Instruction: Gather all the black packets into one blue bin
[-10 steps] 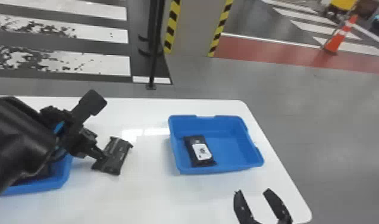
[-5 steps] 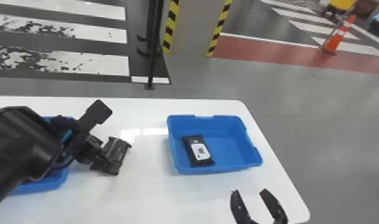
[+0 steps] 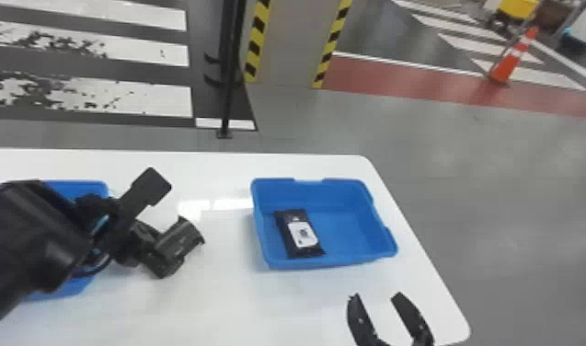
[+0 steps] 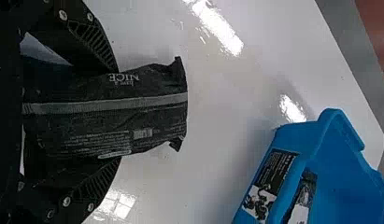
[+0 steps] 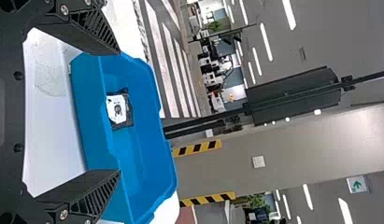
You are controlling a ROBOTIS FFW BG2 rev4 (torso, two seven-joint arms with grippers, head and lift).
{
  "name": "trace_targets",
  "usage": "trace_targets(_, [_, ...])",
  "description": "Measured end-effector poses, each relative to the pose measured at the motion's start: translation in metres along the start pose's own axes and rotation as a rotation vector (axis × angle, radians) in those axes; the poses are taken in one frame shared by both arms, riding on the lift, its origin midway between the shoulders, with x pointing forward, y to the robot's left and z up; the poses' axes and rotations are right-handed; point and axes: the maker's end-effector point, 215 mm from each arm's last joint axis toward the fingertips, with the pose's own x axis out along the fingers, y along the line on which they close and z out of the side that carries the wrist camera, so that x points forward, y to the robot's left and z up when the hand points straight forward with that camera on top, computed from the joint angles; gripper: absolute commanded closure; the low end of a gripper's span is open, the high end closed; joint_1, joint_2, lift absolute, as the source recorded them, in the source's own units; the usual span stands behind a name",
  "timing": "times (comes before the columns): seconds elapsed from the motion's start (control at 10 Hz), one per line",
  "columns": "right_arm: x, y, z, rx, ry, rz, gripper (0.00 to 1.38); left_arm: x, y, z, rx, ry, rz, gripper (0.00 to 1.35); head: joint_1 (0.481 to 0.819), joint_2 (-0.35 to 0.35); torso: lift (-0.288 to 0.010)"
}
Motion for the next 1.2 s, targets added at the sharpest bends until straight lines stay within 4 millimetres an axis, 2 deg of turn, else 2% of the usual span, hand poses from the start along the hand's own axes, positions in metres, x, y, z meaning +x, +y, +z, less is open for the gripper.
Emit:
trace_targets(0.4, [-0.003,-0.001,-0.001,0.009,0.002,-0.003,0.12,0.003,-0.005,0.021,0.045,-0.117,0.001,1.11,0.695,-0.350,-0.110])
trace_targets(0.8, [-0.007,-0.002,-0.003,0.012,0.008,-0.006,0.12,-0.013,0.013,0.038,0.091,-0.197,0.038,1.11,0.695,-0.350,-0.110])
trace_targets(1.0, [-0.009,-0.001,-0.002,0.013,0.009,-0.006,0.12,-0.056,0.036,0.070,0.093,-0.339,0.109,1.11,0.695,-0.343,-0.110])
trace_targets(1.2, [-0.010,-0.001,-0.002,0.012,0.010,-0.004,0.12,-0.115,0.053,0.089,0.093,-0.469,0.194,1.11,0.695,-0.308,-0.110])
